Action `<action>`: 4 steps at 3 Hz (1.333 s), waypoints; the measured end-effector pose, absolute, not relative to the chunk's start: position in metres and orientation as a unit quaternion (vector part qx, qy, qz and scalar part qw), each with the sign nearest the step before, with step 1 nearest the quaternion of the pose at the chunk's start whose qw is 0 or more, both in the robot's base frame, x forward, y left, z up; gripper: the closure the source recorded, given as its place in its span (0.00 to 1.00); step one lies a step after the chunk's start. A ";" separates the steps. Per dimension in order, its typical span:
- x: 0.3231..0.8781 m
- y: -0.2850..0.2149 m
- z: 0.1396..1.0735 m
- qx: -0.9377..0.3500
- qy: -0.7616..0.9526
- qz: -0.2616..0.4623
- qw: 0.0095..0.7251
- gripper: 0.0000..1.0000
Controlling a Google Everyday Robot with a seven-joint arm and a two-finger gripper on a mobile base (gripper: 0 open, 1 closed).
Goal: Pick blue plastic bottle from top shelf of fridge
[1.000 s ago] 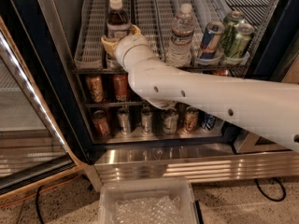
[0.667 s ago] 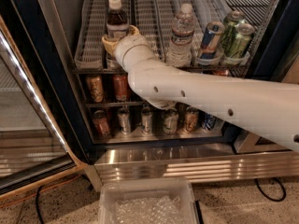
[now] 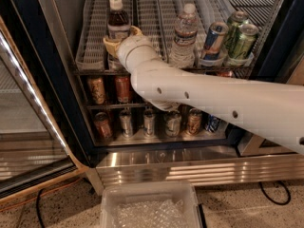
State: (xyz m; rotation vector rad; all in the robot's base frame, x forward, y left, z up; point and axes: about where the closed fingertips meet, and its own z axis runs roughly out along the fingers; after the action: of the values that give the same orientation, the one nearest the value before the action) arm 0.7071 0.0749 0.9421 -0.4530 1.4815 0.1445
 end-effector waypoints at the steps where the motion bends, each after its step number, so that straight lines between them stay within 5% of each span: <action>1: 0.706 0.077 0.947 -0.205 0.669 0.078 0.710 1.00; 4: 0.703 0.086 0.982 -0.226 0.653 0.117 0.714 1.00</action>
Offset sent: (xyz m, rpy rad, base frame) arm -0.0020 0.0073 0.0302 0.0365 0.0052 0.0897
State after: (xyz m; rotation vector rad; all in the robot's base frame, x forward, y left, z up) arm 0.7027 0.0864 0.9818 -0.5019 1.4461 0.2597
